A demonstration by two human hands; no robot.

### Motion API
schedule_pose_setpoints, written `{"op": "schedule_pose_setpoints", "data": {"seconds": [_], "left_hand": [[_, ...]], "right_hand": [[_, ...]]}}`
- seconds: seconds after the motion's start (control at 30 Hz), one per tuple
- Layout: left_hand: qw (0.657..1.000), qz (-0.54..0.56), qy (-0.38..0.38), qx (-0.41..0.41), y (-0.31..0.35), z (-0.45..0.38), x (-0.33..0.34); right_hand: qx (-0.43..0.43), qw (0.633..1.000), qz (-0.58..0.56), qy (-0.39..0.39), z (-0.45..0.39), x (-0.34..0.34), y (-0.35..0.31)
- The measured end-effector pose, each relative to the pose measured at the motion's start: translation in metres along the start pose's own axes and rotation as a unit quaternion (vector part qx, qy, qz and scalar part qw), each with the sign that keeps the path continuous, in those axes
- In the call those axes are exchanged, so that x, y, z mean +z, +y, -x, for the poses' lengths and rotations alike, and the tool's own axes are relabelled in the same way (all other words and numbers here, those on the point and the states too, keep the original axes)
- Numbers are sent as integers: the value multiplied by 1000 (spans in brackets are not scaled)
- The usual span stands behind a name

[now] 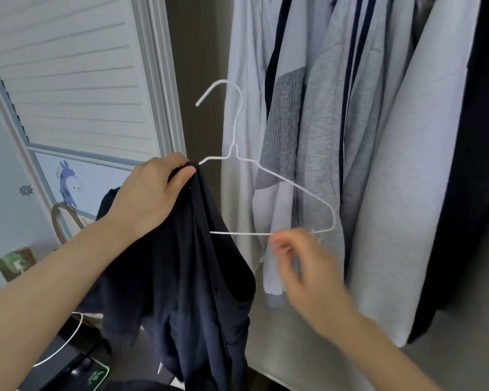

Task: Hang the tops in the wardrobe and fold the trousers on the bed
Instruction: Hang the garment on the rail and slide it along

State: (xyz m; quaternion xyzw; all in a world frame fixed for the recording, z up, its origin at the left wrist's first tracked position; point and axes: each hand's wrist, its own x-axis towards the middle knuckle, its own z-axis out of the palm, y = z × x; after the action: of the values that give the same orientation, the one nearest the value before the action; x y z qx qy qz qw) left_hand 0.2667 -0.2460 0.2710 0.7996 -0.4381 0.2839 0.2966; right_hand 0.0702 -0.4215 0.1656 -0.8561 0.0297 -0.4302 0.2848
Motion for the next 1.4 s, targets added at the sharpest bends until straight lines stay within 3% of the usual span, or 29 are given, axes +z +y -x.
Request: {"op": "schedule_pose_setpoints", "data": {"seconds": [0.1,0.2,0.3,0.43,0.57,0.67,0.83,1.0,1.1,1.2,1.3,1.4], "left_hand": [[999,49,1,-18,13,0,0],[999,53,11,-5,18,0,-4],[999,18,25,10,5,2,-13],[999,-31,20,-8,-27,18,-20],[989,101,12,-110,-37,28,-10],[978,155,-6,-136,-42,29,-9],[975,172,-60,-129,-56,35,-4],[990,95,-39,-97,-72,41,-1],[995,60,-36,-77,-81,43,-8],[998,-27,-61,-5,-77,41,-9],[997,-56,-58,14,-59,40,-7],[998,-24,-46,23,-27,46,9]], "right_hand": [[44,976,-33,-212,14,41,-7],[24,955,1,-294,17,61,3],[-5,957,94,-273,22,57,17],[-1,979,63,-195,24,19,47],[-25,984,19,-178,26,1,53],[-35,987,34,-156,25,-3,58],[-62,981,92,-160,9,-27,63],[-132,962,143,-193,2,-47,51],[-202,952,163,-162,-2,-57,43],[-242,936,230,-110,-15,-60,39],[-187,952,233,-67,-28,-55,29],[-69,986,149,-34,-35,-32,6]]}}
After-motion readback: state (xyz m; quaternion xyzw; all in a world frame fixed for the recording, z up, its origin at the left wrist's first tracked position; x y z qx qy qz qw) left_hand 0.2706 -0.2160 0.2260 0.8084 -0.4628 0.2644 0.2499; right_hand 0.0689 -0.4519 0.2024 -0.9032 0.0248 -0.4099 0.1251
